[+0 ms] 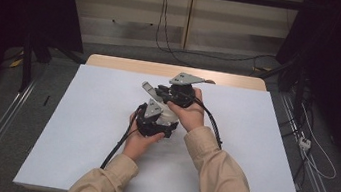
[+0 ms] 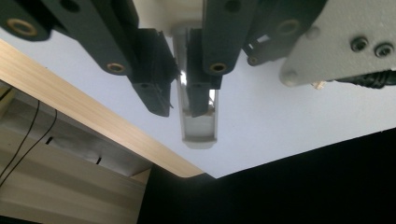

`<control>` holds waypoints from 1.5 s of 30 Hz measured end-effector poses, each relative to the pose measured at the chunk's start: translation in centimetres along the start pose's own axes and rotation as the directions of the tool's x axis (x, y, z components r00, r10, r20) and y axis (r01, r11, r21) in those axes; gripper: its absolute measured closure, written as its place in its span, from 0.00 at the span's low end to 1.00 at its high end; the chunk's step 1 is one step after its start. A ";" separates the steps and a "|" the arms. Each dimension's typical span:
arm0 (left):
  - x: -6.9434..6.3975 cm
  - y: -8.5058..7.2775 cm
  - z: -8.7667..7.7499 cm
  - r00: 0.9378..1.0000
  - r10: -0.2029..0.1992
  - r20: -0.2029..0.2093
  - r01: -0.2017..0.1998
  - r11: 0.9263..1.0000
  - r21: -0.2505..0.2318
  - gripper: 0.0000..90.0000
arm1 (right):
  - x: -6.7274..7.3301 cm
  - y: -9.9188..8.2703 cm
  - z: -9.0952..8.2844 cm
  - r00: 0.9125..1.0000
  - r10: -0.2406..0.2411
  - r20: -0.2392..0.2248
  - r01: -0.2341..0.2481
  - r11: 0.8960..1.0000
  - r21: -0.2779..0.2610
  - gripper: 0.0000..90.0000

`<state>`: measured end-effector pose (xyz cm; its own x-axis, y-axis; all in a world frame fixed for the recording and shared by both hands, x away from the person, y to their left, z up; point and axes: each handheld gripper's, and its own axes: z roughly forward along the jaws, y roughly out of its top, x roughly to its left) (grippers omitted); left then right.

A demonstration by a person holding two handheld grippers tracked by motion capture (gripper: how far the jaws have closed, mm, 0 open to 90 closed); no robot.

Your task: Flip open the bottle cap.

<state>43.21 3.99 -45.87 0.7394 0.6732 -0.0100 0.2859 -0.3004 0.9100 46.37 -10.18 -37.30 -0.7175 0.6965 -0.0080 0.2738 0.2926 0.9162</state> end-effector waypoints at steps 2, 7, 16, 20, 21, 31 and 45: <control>0.1 -0.1 -0.2 1.000 -0.004 0.004 0.004 1.000 0.004 0.11 | 0.0 0.0 -0.2 1.000 0.010 0.000 -0.010 1.000 -0.009 0.83; -0.1 -0.2 -0.7 1.000 0.007 0.003 -0.007 1.000 0.010 0.11 | 0.1 -0.1 -1.3 1.000 0.023 0.014 -0.023 1.000 -0.016 0.67; 0.3 -0.3 -2.8 0.999 -0.022 0.024 0.021 1.000 0.008 0.11 | 0.2 -0.8 -4.3 0.998 0.062 0.011 -0.061 0.997 -0.036 0.44; 0.5 -0.3 -3.9 0.999 -0.016 0.028 0.016 1.000 0.008 0.10 | 0.5 -1.7 -5.5 0.998 0.069 0.008 -0.069 0.997 -0.041 0.39; 0.6 -0.3 -4.1 1.000 -0.014 0.028 0.014 1.000 0.005 0.10 | 0.5 -1.9 -5.8 0.998 0.063 0.014 -0.062 0.997 -0.045 0.39; 1.5 -1.0 -7.1 0.998 -0.023 0.051 0.023 1.000 -0.007 0.10 | 0.5 -3.8 -8.6 0.996 0.078 0.050 -0.074 0.995 -0.071 0.24; 1.9 -2.2 -9.5 0.995 -0.011 0.104 0.008 0.999 0.031 0.10 | 0.5 -7.4 -11.6 0.994 0.079 0.078 -0.075 0.996 -0.054 0.19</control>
<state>38.19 12.35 -43.98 0.7957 0.6024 -0.0629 0.3101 -0.3159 0.8967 36.58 -19.60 -39.46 -0.6419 0.7661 0.0331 0.2918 0.2041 0.9344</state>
